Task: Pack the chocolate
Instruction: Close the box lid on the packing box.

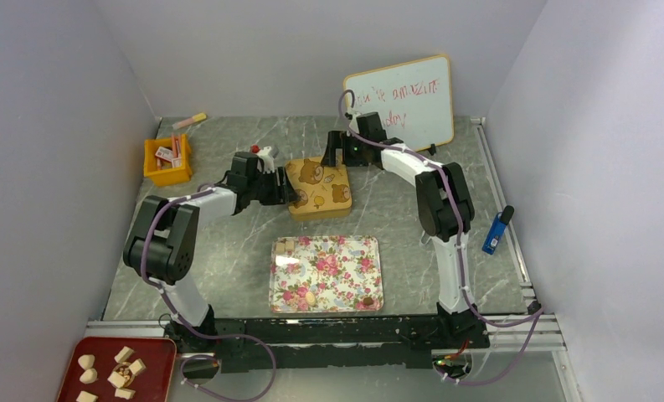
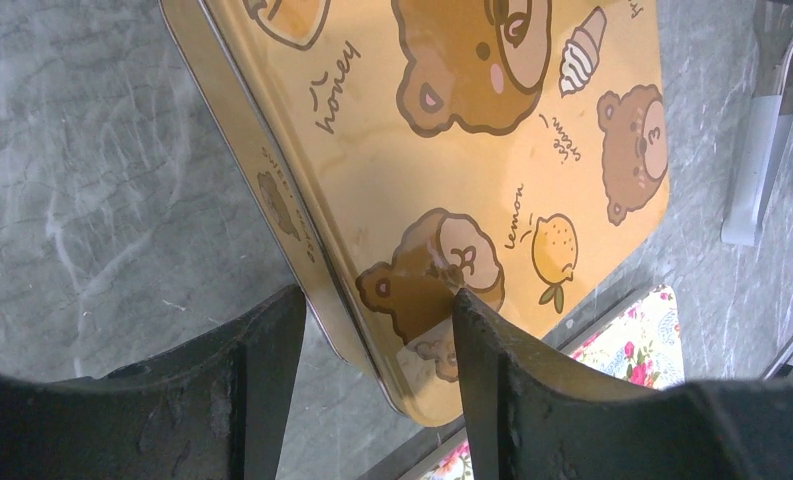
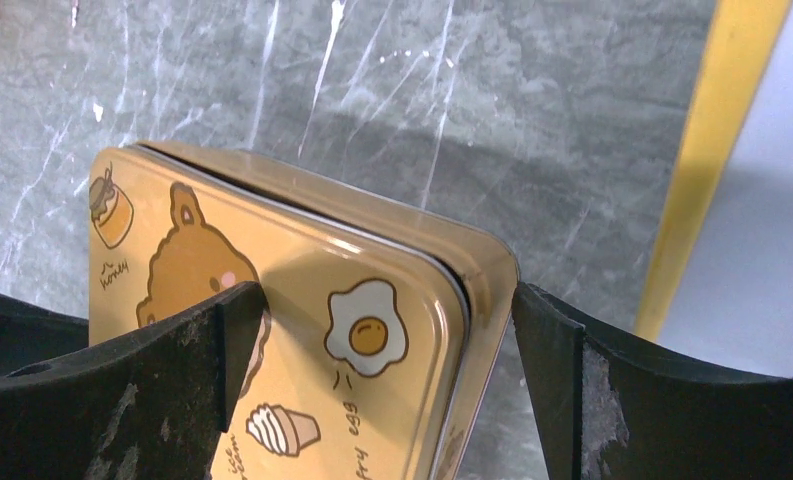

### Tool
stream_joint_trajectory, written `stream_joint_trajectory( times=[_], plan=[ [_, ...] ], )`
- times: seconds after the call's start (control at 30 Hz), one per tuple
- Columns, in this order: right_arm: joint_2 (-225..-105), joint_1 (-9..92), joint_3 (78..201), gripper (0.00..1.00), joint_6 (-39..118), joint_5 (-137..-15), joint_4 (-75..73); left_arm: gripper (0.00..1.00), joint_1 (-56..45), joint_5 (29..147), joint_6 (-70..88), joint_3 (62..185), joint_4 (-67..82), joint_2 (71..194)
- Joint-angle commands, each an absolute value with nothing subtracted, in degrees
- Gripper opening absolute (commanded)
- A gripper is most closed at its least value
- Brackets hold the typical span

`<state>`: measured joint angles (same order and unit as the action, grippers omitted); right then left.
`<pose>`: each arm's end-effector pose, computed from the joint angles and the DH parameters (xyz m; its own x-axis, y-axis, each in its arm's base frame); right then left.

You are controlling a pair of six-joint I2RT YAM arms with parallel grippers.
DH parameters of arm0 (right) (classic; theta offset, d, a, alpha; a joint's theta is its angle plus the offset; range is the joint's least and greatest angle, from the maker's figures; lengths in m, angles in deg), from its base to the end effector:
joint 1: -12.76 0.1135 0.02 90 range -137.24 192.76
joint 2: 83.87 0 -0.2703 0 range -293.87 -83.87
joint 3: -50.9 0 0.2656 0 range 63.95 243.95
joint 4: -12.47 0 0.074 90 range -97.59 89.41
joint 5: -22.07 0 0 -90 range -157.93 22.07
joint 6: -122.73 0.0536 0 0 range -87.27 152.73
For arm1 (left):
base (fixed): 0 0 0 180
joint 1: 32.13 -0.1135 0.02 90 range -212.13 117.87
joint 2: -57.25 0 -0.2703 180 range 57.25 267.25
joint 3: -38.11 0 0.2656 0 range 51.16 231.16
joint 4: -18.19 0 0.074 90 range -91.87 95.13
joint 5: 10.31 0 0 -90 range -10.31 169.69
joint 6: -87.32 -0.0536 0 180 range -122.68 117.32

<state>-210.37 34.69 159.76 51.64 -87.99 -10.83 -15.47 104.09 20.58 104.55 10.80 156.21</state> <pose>0.4828 0.2142 0.1688 -0.7666 0.0195 -0.6418 -0.3623 0.8121 0.4574 0.3579 -0.1302 0.1589 -0.7877 -0.1397 -0.6000 0.2760 0.7907 -0.5464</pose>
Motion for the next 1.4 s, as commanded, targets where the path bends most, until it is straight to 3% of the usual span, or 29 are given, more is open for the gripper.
stream_joint_trajectory(
  times=[0.0,0.37,0.63,1.37],
  plan=[
    [-212.5,34.4,163.8,0.99,50.3,-87.4,-11.1,0.61,-15.9,104.9,19.2,106.4,10.3,157.5],
    [-212.9,33.9,159.4,0.87,51.5,-86.8,-9.6,0.61,-16.6,104.9,19.1,107.0,9.7,157.7],
    [-213.2,33.9,156.4,0.63,52.1,-87.9,-9.6,0.61,-16.8,104.2,19.1,107.9,8.5,157.6],
    [-211.5,34.3,150.1,0.57,51.6,-88.5,-9.8,0.62,-18.2,101.5,24.9,121.0,7.8,167.2]
  ],
)
